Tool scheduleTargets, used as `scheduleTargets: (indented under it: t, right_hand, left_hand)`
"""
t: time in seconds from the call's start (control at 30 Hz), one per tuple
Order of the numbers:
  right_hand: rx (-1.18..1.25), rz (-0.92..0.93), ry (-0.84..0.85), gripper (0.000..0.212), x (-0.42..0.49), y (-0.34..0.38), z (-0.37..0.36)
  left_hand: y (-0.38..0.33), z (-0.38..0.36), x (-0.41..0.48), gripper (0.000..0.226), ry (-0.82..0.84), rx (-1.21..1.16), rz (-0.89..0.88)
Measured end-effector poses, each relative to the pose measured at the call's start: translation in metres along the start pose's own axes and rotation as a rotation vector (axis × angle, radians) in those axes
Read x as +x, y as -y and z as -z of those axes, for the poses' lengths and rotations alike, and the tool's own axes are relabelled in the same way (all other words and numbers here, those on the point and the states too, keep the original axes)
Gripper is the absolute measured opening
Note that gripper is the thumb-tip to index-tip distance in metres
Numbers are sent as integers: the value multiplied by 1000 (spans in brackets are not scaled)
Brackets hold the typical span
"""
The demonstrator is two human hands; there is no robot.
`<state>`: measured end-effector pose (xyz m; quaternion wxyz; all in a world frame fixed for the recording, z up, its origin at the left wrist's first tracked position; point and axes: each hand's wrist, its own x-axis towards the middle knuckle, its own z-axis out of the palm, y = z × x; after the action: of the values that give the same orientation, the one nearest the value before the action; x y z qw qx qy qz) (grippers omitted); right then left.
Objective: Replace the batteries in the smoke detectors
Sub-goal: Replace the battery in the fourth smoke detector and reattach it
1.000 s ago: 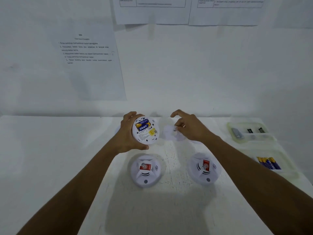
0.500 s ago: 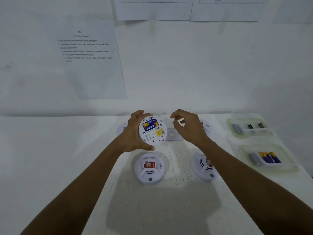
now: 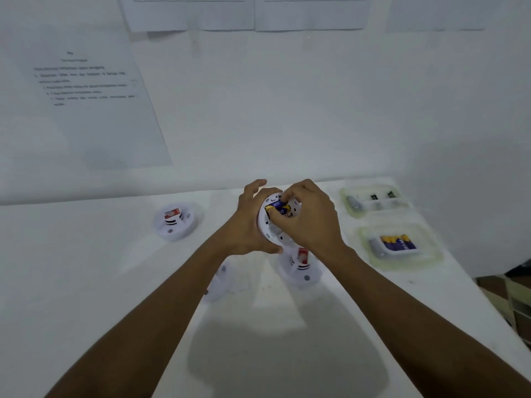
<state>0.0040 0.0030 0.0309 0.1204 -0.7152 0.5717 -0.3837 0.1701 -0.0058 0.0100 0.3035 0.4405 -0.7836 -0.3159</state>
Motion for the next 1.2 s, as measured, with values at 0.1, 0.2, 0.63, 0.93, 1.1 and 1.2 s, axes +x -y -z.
scheduleTargets:
  t: [0.1, 0.2, 0.63, 0.93, 1.1, 1.2]
  right_hand:
    - [-63, -15, 11, 32, -2, -19, 25]
    - [-108, -27, 36, 41, -6, -34, 47]
    - [-37, -5, 58, 45, -23, -86, 89]
    - [66, 227, -32, 39, -21, -116, 97]
    - [-4, 456, 2, 30, -15, -131, 103]
    - [-60, 587, -25, 26, -10, -137, 109]
  left_hand:
    - [-26, -28, 12, 93, -22, 16, -50]
    - [-43, -55, 22, 96, -62, 31, -54]
    - [-71, -108, 39, 106, -54, 54, 57]
    - [-94, -116, 46, 102, -104, 11, -68]
    - [-100, -122, 49, 82, -132, -15, -85]
    - [-96, -124, 52, 85, -83, 46, -31]
